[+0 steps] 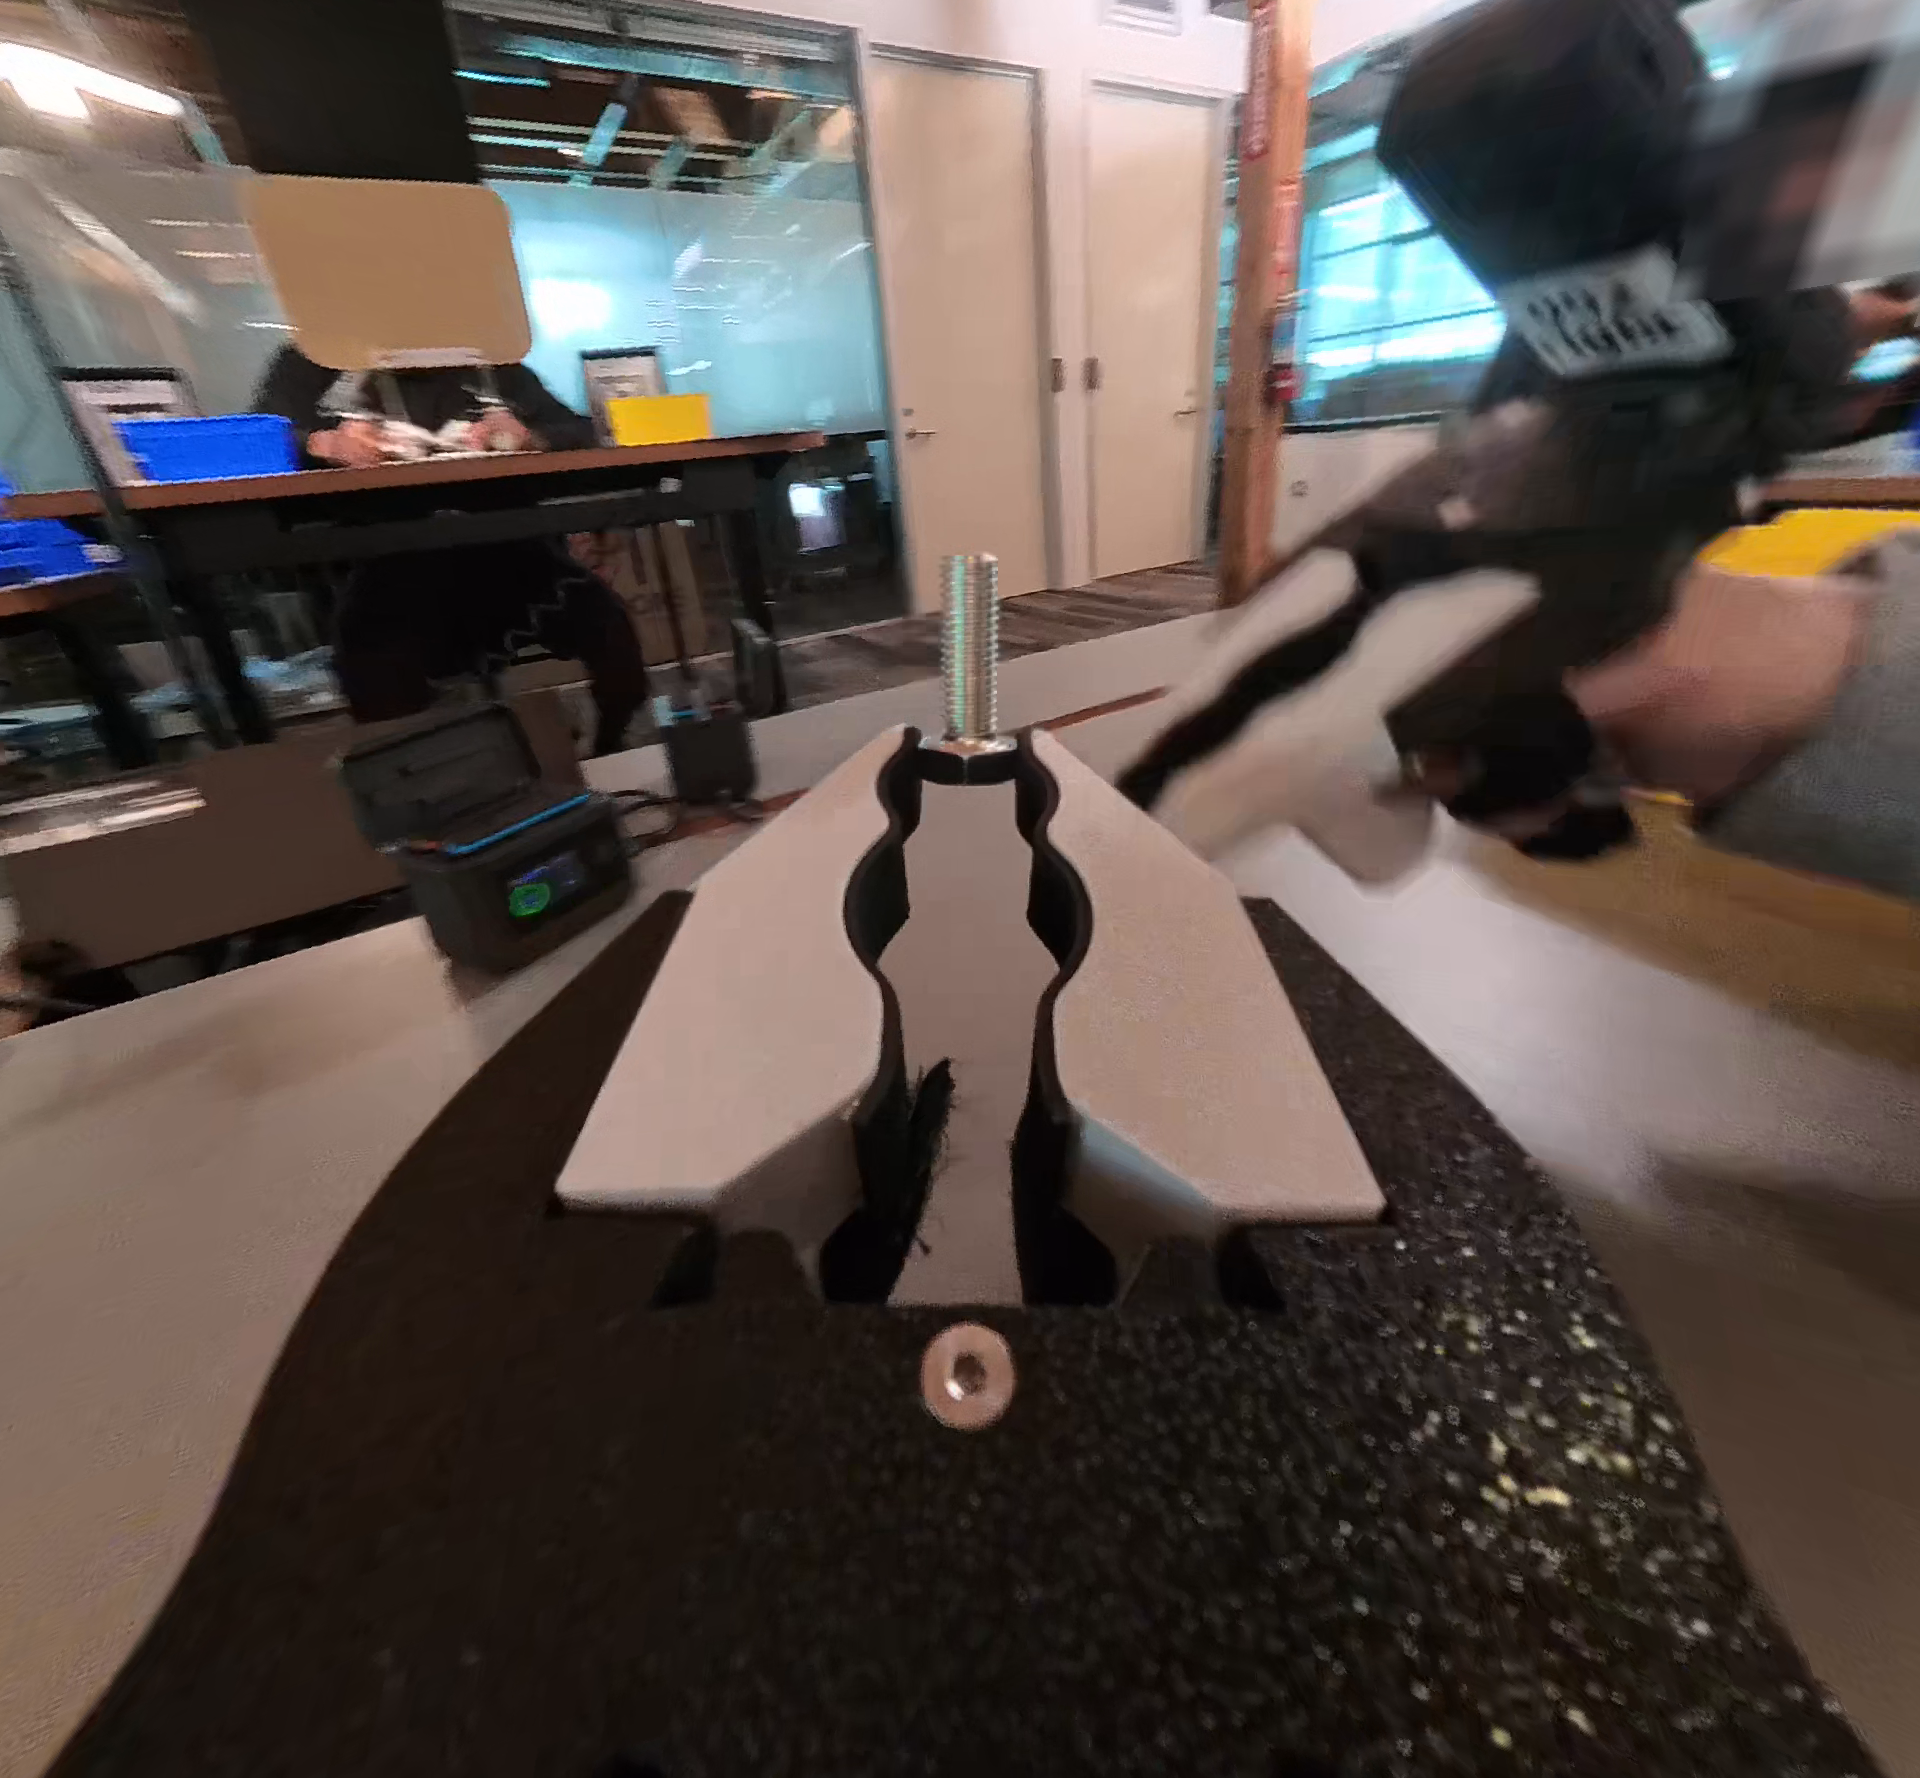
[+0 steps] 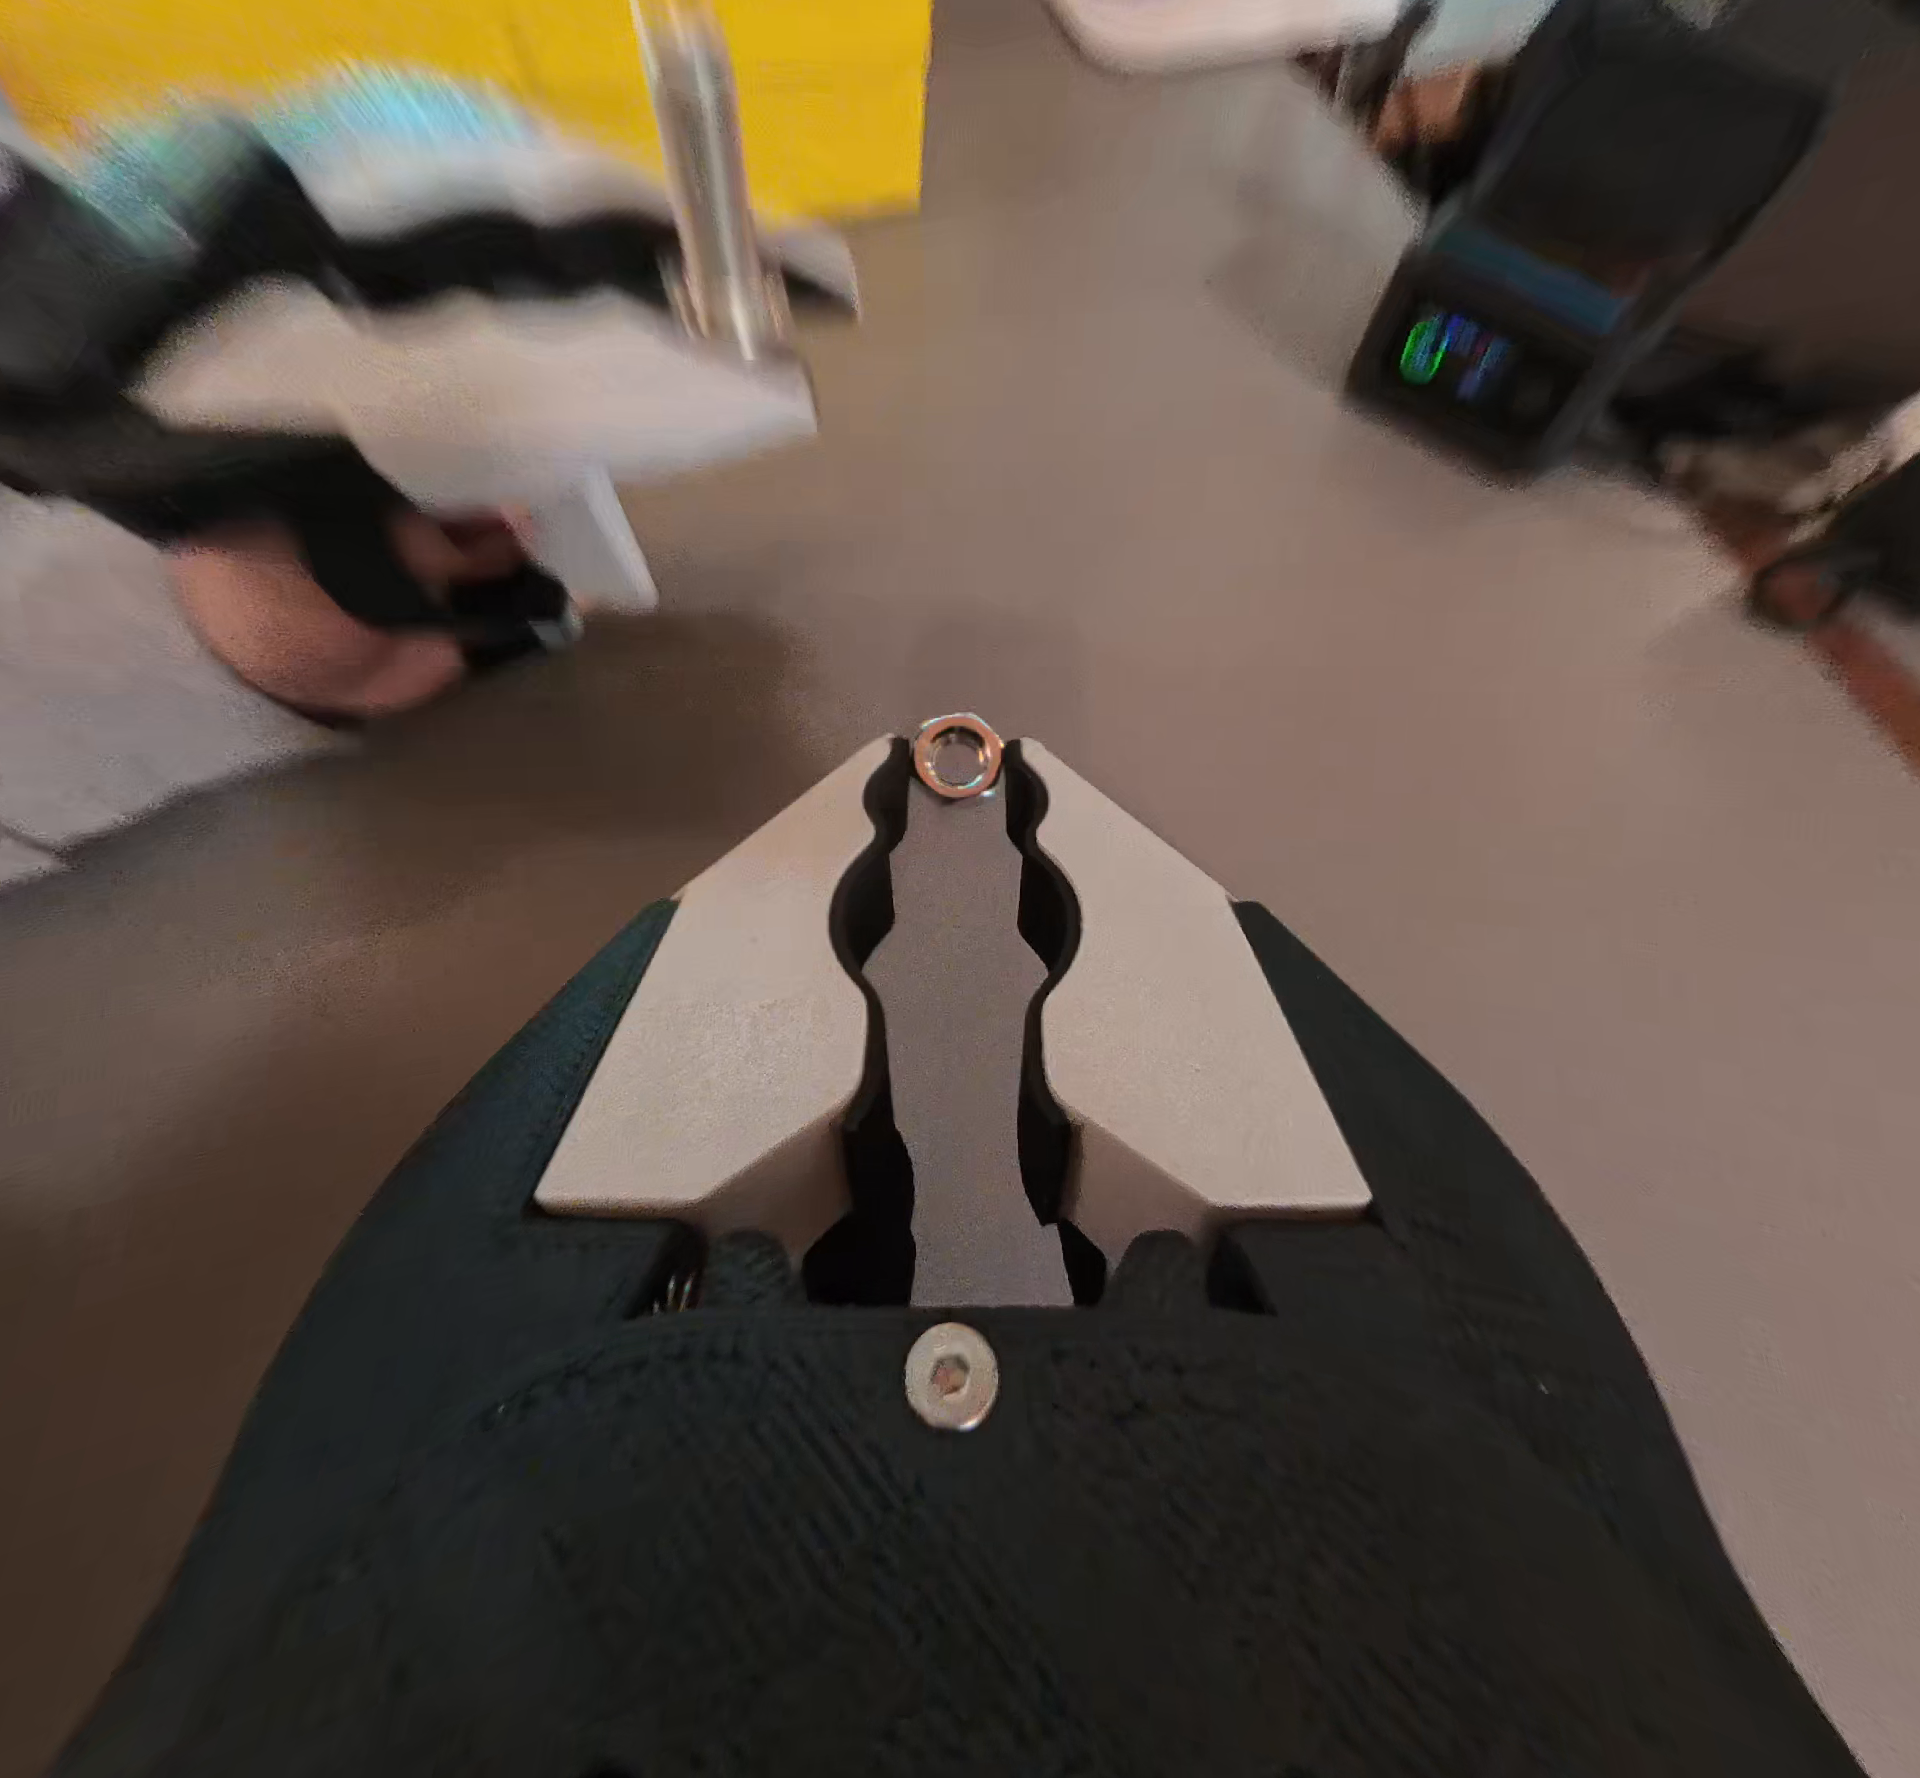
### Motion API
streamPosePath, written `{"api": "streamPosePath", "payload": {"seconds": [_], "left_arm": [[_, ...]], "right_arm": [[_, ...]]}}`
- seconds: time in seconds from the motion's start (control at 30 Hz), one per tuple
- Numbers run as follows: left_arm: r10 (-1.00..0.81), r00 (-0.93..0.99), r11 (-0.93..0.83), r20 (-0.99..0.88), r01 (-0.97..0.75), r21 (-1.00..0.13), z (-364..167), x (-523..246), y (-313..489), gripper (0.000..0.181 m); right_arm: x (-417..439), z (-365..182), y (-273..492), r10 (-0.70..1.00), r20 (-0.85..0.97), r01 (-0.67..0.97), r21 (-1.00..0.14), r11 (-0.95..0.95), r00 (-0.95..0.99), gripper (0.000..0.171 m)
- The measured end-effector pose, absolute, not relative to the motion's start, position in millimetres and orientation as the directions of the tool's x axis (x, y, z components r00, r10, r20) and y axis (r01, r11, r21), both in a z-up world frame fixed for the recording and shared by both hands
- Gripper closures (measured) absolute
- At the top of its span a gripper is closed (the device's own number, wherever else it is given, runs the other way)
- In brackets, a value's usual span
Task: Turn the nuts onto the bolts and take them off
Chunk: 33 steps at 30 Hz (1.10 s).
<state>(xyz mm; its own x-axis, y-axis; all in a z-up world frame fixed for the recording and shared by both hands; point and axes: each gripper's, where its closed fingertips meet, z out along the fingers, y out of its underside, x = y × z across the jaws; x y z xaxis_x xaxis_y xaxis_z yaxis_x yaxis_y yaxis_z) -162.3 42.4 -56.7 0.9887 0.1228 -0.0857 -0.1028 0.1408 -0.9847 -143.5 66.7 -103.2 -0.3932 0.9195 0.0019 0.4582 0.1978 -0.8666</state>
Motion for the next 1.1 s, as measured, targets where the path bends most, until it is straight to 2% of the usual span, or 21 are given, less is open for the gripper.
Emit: {"api": "streamPosePath", "payload": {"seconds": [0.03, 0.17, 0.33, 0.6, 1.1], "left_arm": [[0.059, 0.996, 0.147, -0.074, -0.082, -0.986, -56.2, -152.0, 45.4, 0.166], [-0.257, 0.966, 0.133, 0.006, 0.042, -0.990, -58.8, -106.0, 51.6, 0.165], [-0.467, 0.883, 0.066, 0.055, 0.096, -0.993, -67.7, -75.7, 47.7, 0.166], [-0.560, 0.825, 0.049, 0.074, 0.122, -0.991, -66.7, -62.8, 40.4, 0.165], [-0.614, 0.787, 0.067, 0.058, 0.126, -0.990, -61.0, -53.2, 33.4, 0.165]], "right_arm": [[-140.1, -80.2, 63.4, 0.905, -0.001, 0.405, -0.895, 0.189, -0.426, 0.154], [-115.1, -18.5, 42.9, 0.807, -0.018, 0.290, -0.938, 0.191, -0.591, 0.154], [-89.4, -15.2, 23.8, 0.691, -0.060, 0.320, -0.913, 0.253, -0.720, 0.154], [-80.5, -29.6, 17.1, 0.643, -0.052, 0.370, -0.852, 0.370, -0.764, 0.154], [-70.8, -28.8, 16.1, 0.612, -0.051, 0.358, -0.848, 0.391, -0.790, 0.154]]}}
